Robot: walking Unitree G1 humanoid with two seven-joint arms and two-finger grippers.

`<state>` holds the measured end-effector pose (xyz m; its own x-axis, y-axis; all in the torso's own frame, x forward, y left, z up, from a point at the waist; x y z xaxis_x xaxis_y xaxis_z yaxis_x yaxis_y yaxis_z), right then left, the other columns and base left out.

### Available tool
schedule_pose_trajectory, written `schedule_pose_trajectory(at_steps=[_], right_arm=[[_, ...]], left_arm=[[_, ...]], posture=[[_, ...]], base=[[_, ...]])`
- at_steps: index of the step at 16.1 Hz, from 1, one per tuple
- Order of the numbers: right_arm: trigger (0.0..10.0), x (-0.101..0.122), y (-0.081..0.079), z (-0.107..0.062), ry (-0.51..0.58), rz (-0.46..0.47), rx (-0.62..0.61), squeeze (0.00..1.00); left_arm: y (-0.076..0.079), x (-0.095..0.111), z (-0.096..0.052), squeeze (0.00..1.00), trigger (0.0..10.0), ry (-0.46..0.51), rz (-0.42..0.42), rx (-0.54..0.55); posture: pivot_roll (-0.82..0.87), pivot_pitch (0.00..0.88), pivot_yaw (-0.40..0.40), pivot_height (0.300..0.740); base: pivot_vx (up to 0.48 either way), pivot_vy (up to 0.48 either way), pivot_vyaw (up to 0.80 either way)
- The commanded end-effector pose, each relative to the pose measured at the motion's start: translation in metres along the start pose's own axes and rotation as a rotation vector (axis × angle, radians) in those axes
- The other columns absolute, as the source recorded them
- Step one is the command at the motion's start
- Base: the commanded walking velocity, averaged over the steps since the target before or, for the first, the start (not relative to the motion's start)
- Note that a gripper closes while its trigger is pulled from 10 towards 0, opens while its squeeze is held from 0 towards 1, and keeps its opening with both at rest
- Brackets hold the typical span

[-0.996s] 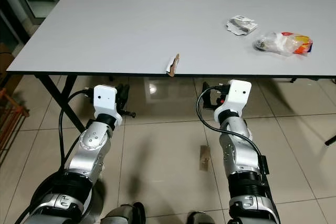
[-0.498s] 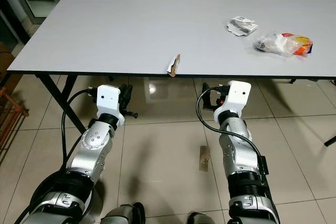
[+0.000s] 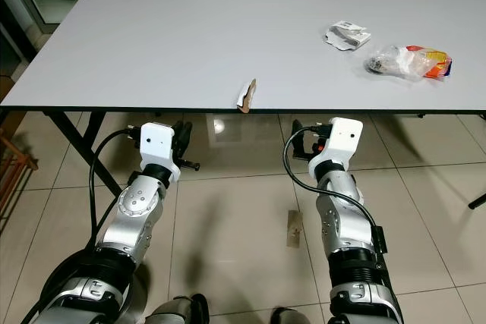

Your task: Picking trash to rubbish bin

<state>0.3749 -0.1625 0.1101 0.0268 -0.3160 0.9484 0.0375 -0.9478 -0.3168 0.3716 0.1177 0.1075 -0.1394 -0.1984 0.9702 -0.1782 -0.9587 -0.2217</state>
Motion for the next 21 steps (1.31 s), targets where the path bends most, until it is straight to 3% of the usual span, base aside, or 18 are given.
schedule_pose_trajectory(at_steps=[1,14,16,17,18,21], right_arm=[[10.0,0.001,-0.002,0.002,0.006,0.013,0.009,0.0],[10.0,-0.003,0.003,0.002,-0.015,0.018,-0.013,0.0],[10.0,-0.001,-0.007,0.001,-0.014,0.053,0.073,0.0],[10.0,-0.004,-0.015,-0.002,-0.037,0.044,0.145,0.0],[10.0,-0.005,-0.02,-0.004,-0.045,0.026,0.189,0.0],[10.0,-0.007,-0.018,-0.003,-0.053,0.016,0.177,0.0]], left_arm=[[0.005,-0.003,-0.001,0.0,10.0,-0.008,0.006,-0.026],[0.007,-0.005,-0.002,0.0,10.0,-0.02,0.007,-0.028],[0.008,-0.004,-0.002,0.0,10.0,-0.015,0.021,-0.029],[0.01,-0.004,-0.002,0.0,10.0,-0.013,0.019,-0.049],[0.022,-0.001,-0.005,0.0,10.0,0.011,0.039,-0.174],[0.023,0.003,-0.004,0.0,10.0,0.034,0.097,-0.215]], posture=[[-0.05,0.058,-0.005,0.74],[-0.04,0.074,-0.008,0.74],[-0.05,0.074,-0.008,0.74],[-0.04,0.075,-0.008,0.74],[-0.04,0.076,-0.01,0.74],[-0.04,0.076,-0.011,0.74]], base=[[0.0,0.0,0.0],[0.0,0.044,0.0],[0.0,0.0,0.0],[0.0,0.0,0.0],[0.0,0.0,0.0],[0.0,0.0,0.0]])
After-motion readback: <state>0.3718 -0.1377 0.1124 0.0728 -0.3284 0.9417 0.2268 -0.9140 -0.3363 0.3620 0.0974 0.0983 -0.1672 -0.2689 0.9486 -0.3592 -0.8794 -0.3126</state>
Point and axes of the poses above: a point about 5 cm out from each wrist's last joint towards the gripper, its own z axis pointing out of the wrist towards the gripper, its own x axis along the axis of the wrist's last joint, y = z × x, the point moved 4 cm from there along z, pointing out of the wrist towards the gripper, and after that the axes turned 6 degrees about z, right-handed, at the moved point
